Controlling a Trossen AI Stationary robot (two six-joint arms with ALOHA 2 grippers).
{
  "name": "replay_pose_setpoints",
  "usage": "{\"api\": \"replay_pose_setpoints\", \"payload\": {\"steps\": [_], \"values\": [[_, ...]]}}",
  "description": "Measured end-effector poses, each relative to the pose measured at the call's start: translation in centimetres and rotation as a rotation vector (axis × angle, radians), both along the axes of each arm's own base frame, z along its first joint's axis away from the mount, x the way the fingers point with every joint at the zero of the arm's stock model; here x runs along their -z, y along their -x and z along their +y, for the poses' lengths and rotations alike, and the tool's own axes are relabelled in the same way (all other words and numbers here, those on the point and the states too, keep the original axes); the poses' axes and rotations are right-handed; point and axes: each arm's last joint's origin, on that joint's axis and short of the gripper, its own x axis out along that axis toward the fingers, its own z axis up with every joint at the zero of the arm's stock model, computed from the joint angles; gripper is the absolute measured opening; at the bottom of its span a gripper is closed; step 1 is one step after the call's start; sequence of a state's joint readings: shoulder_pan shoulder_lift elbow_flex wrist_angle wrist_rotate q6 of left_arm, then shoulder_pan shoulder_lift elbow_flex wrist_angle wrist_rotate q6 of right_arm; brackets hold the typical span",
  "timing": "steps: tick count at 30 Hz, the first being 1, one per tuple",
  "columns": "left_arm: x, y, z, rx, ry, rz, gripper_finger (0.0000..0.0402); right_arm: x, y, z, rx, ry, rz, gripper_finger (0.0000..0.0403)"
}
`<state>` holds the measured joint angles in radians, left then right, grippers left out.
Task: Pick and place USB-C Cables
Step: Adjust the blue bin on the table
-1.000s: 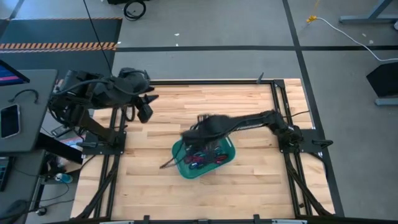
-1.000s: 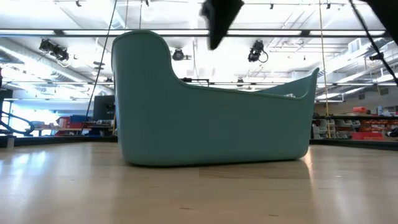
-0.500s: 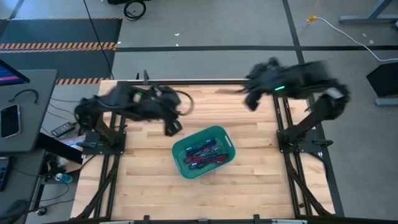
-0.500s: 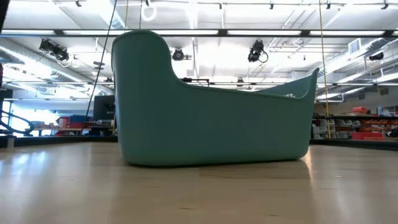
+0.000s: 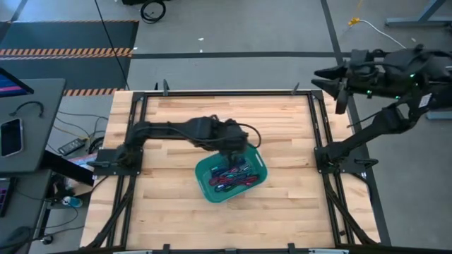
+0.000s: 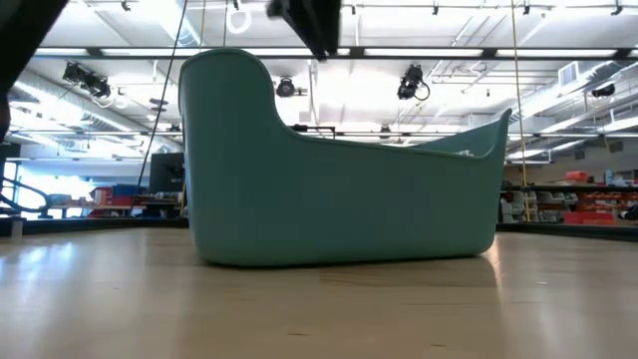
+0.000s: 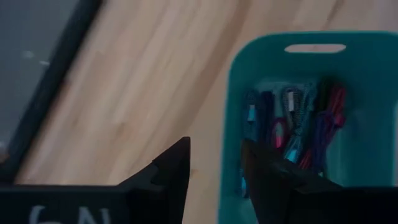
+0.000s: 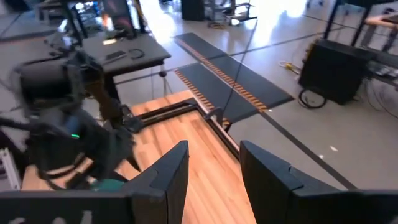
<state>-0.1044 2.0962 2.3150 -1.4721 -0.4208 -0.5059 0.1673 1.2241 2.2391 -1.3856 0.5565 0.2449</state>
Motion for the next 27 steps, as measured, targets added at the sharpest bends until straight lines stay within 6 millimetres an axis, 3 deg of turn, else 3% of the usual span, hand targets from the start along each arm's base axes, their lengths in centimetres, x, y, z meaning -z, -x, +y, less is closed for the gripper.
{"api": "replay_pose_setpoints", "payload": {"steps": [6,14,20,27], "values": [[3.3,-2.6,2.0,0.057,0.15,0.058,0.0169,0.4,-1.9,0.5,-0.06,0.052,0.066,0.0149],[6.5,-3.7,4.4,0.139,0.199,0.205,0.0223,0.9,-4.1,1.1,-0.126,0.066,0.129,0.0149],[7.0,-4.1,5.5,0.107,0.202,0.198,0.0245,0.7,-4.0,1.1,-0.144,0.067,0.103,0.0148],[8.4,-4.6,4.3,0.137,0.301,0.222,0.0249,-0.1,-2.8,0.9,-0.142,0.059,0.029,0.0148]]}}
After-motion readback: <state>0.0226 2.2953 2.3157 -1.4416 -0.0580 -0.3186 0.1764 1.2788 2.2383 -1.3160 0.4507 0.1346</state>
